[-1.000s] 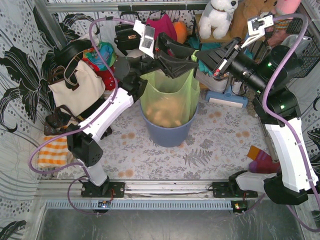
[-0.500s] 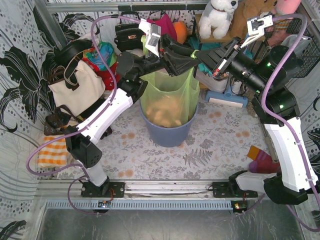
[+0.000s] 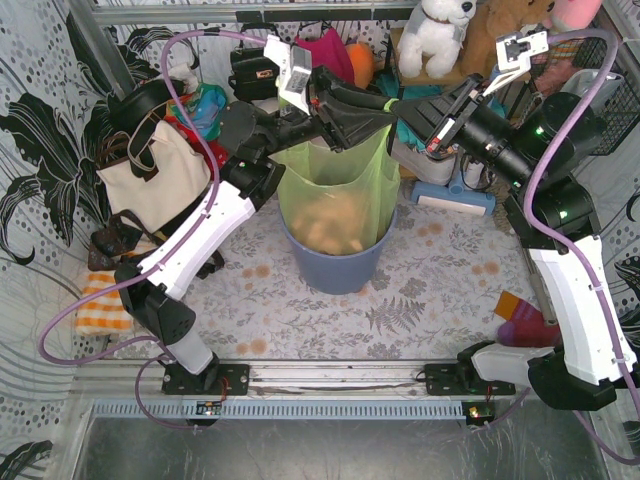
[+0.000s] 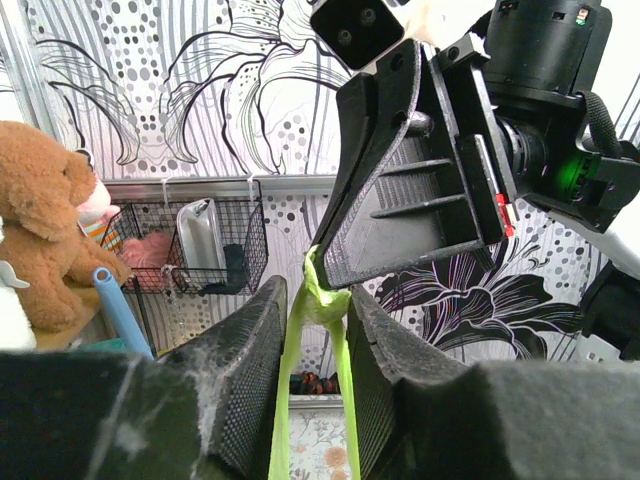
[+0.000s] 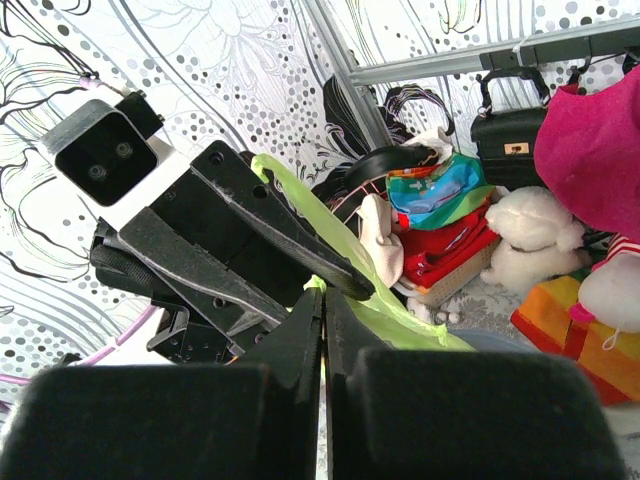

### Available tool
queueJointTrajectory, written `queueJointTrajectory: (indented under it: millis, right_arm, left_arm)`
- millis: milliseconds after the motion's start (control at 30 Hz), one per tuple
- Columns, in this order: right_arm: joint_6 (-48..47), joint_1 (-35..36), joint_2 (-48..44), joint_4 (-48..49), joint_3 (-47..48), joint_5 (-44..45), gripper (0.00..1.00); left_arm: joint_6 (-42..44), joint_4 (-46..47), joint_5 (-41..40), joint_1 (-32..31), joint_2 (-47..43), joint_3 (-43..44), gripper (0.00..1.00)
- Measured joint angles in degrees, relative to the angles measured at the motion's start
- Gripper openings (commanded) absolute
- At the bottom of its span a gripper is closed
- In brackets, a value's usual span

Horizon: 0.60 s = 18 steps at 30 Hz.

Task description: Tie the trash bag

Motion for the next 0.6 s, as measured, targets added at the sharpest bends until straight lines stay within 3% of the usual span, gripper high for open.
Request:
queueJointTrajectory:
  millis: [367,533,600]
  right_arm:
    - [0.0,0.0,0.0,0.0,0.0,0.2,0.00]
    - [0.0,-0.1,0.0,0.3,0.0,0.2,0.00]
    - [0.0,-0.1,0.0,0.3,0.0,0.2,0.00]
  left_arm:
    - [0.8,-1.3,-0.4,-0.1,0.0,0.0,0.21]
    - [0.9,-1.9,-0.3,-0.1,0.0,0.1,0.02]
    - [1.0,-2.4,-0.4,-0.2,0.0,0.2,0.00]
